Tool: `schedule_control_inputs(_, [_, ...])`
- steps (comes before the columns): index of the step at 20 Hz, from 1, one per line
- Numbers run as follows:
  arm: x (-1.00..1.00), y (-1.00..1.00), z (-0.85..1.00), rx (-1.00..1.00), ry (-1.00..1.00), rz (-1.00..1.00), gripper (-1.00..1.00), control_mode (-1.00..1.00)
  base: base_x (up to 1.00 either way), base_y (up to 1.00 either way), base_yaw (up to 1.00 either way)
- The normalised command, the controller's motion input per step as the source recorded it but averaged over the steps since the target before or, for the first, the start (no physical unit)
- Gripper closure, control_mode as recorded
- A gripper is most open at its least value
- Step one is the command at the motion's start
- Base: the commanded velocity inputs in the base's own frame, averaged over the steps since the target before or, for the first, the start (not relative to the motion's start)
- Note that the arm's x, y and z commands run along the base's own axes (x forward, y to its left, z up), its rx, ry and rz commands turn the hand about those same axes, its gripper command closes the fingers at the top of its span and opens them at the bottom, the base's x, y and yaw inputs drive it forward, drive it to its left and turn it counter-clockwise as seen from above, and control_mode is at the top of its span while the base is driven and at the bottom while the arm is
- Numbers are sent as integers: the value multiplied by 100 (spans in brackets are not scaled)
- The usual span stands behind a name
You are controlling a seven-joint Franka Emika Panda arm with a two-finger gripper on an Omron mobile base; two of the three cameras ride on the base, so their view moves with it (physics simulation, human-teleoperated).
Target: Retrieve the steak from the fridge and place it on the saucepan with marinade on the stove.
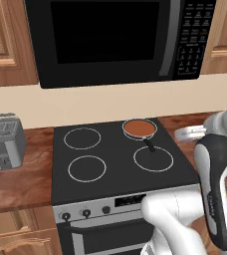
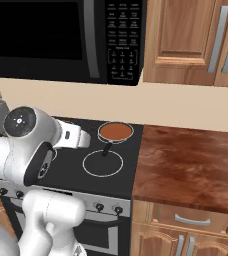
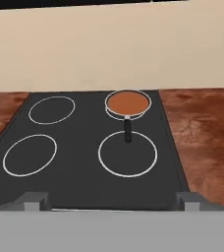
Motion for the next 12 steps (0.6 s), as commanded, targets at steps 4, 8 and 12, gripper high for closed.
schedule_control_inputs(4, [-79,0,0,0,-35,0,-100,-100,0,0,0])
schedule_control_inputs(8, [-69,0,0,0,-27,0,-100,-100,0,0,0])
schedule_control_inputs(12, [-53,0,1,0,-20,0,-100,-100,0,0,0])
